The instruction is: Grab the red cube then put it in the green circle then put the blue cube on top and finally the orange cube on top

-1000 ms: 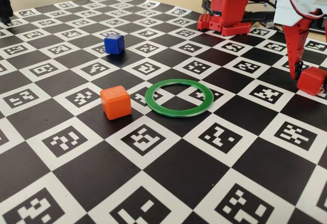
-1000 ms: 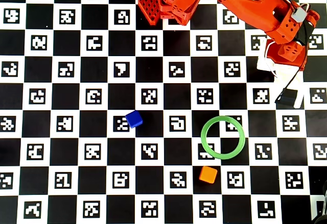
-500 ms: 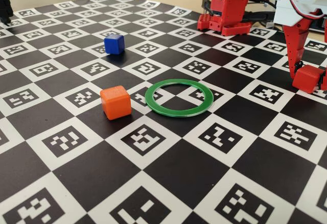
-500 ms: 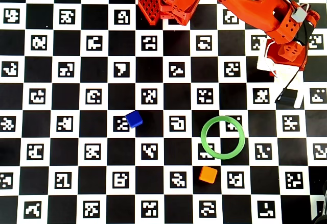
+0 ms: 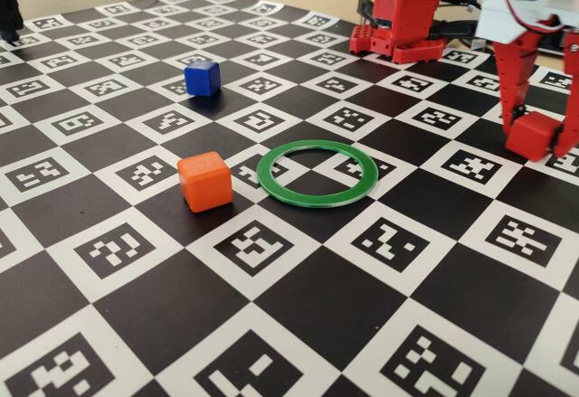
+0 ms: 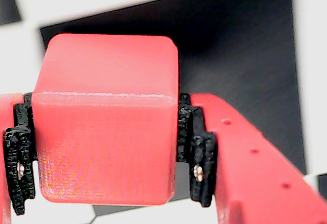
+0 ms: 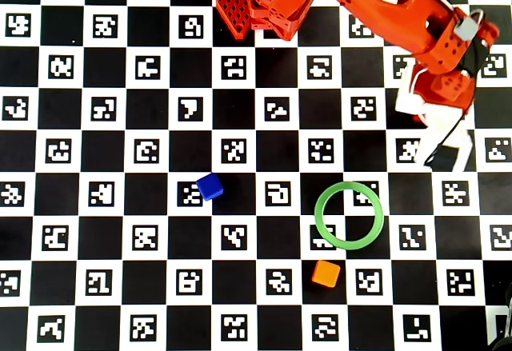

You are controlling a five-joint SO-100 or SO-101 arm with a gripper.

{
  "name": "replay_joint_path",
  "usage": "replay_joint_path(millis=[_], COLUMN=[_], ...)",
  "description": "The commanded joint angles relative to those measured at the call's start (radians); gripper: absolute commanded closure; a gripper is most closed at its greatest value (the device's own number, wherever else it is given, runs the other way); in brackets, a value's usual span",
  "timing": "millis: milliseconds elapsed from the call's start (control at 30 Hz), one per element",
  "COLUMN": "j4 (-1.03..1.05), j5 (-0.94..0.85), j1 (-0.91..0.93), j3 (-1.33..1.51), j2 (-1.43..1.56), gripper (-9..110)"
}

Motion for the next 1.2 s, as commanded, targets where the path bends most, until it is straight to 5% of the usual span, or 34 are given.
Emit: replay_joint_path(millis=[0, 633, 1167], j4=[0.094, 0.221, 0.164], j5=[0.015, 0.488, 0.658], j1=[0.089, 0.333, 0.540], j3=[-0.149, -0.446, -0.509], j2=[0.140, 0.135, 0.057], gripper=[95, 95, 96])
